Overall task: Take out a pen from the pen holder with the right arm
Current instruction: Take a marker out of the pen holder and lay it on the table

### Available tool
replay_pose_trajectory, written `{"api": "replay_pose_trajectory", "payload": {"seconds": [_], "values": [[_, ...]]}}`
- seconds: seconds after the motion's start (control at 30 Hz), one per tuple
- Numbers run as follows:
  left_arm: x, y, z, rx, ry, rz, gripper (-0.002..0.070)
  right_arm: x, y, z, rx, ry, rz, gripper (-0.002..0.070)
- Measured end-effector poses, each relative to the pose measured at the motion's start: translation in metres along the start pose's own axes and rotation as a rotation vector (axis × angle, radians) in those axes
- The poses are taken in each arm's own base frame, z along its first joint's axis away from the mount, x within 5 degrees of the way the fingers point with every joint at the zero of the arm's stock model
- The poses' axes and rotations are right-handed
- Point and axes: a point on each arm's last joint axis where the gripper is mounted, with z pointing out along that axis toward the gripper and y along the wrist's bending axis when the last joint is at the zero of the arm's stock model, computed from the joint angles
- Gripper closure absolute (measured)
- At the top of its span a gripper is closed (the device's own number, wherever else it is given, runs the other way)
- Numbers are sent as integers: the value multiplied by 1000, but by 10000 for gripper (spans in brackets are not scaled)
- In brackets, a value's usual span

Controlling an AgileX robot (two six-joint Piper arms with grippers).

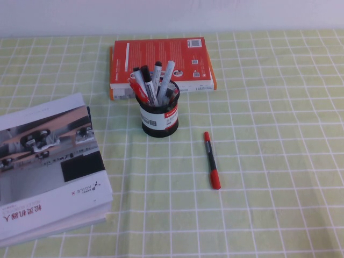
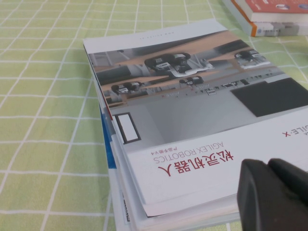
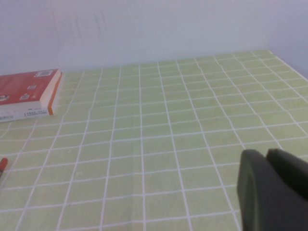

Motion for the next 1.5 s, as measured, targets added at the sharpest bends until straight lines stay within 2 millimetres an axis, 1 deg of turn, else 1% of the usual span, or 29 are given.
{"api": "replay_pose_trajectory", "payload": {"seconds": [0.2, 0.43, 0.6, 0.83, 1.5], "values": [[0, 0, 0, 0, 0, 0, 680, 1, 0, 0, 5, 13, 0, 689], [0, 0, 0, 0, 0, 0, 680, 7, -2, 0, 23, 72, -6, 688], [0, 0, 0, 0, 0, 0, 680, 11, 2, -1, -31, 119, -94, 689], [0, 0, 0, 0, 0, 0, 680, 20, 6, -3, -82, 220, -118, 688], [0, 0, 0, 0, 0, 0, 680, 21, 8, -3, -95, 226, -86, 688]]}}
